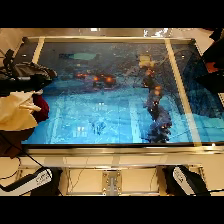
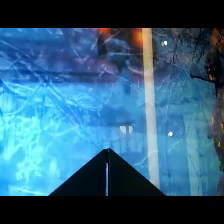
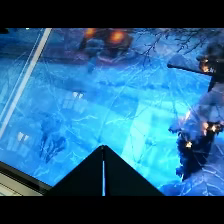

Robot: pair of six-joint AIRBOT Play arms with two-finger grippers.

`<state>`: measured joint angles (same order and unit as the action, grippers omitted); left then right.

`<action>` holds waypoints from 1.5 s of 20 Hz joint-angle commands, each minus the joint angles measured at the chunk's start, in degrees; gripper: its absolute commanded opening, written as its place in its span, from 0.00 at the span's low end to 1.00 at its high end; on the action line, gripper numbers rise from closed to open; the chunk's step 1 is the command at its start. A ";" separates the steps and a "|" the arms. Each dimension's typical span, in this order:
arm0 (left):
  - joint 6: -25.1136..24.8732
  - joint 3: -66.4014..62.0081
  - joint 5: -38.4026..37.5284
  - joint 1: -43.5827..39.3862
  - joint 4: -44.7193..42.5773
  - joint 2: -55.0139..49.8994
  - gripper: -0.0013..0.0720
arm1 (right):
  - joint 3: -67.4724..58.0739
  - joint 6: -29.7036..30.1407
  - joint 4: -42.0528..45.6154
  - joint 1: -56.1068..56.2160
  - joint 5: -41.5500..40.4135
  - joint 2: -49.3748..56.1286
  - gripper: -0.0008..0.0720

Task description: Fold the shirts.

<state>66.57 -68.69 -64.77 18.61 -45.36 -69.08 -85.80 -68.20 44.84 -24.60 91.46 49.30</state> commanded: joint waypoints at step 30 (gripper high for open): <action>25.79 -0.04 25.35 21.88 -48.09 -0.22 0.99 | -0.02 -0.26 -7.45 0.07 -21.44 -0.02 0.68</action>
<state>86.59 -68.69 -40.01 33.85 -80.77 -69.14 -85.80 -68.38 39.57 -24.60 72.79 49.25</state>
